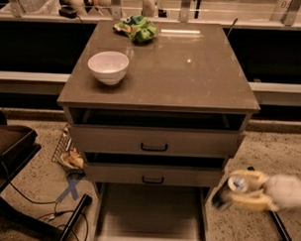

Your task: Pick redbull can from bottom drawer and place on counter

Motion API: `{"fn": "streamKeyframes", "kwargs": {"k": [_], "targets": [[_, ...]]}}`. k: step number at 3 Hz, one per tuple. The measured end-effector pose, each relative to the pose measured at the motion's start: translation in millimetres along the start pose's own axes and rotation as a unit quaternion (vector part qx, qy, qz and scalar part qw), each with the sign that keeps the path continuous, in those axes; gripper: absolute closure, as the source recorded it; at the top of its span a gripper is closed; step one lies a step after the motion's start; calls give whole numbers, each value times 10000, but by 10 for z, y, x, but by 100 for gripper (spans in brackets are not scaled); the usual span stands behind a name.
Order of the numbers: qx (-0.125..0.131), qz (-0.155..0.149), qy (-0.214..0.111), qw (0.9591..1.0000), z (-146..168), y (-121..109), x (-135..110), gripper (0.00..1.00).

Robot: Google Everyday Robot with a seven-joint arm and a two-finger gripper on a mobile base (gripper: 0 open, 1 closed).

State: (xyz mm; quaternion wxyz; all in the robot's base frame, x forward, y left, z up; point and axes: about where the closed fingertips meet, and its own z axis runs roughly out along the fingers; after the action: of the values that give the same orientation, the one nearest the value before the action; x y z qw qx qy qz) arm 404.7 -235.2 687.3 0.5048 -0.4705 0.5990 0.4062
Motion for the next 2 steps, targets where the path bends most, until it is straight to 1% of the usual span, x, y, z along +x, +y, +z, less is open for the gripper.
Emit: {"fn": "streamKeyframes", "kwargs": {"k": [1,2], "targets": [[436,215,135,9987,-388,-387,-583,100],[766,327,321,9960,-696,-766,-1152,100]]}}
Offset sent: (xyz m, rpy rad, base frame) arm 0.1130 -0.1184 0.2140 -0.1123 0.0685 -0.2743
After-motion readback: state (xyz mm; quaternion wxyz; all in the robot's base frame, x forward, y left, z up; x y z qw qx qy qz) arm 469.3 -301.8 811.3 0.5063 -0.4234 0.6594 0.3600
